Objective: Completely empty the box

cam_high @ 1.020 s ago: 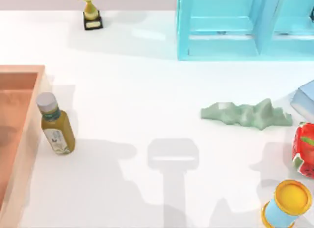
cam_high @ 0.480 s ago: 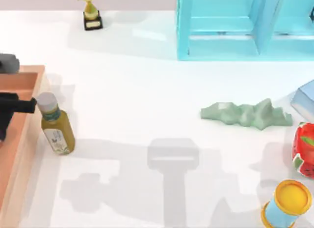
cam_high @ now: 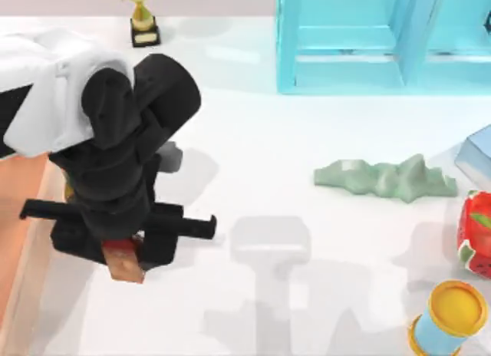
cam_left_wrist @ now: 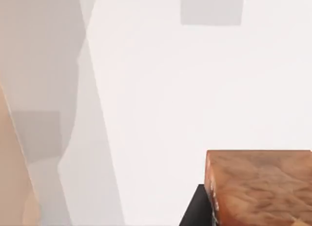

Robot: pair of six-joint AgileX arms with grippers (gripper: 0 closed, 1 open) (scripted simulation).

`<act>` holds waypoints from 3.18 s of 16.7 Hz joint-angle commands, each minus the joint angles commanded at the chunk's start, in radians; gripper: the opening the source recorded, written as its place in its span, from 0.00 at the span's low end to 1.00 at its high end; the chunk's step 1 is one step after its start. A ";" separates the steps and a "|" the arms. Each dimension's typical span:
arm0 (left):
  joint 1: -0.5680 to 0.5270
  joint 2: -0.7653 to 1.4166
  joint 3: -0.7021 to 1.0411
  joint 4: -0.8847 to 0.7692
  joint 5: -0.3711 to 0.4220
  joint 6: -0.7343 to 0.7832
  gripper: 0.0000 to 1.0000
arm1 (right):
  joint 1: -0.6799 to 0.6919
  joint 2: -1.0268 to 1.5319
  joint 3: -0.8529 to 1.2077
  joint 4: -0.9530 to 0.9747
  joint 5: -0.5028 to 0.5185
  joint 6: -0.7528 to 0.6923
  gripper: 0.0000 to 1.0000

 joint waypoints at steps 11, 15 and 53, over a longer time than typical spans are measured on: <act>-0.250 0.110 -0.050 0.192 0.027 -0.366 0.00 | 0.000 0.000 0.000 0.000 0.000 0.000 1.00; -0.253 0.115 -0.051 0.198 0.028 -0.374 0.00 | 0.000 0.000 0.000 0.000 0.000 0.000 1.00; -0.252 0.187 -0.144 0.365 0.028 -0.371 1.00 | 0.000 0.000 0.000 0.000 0.000 0.000 1.00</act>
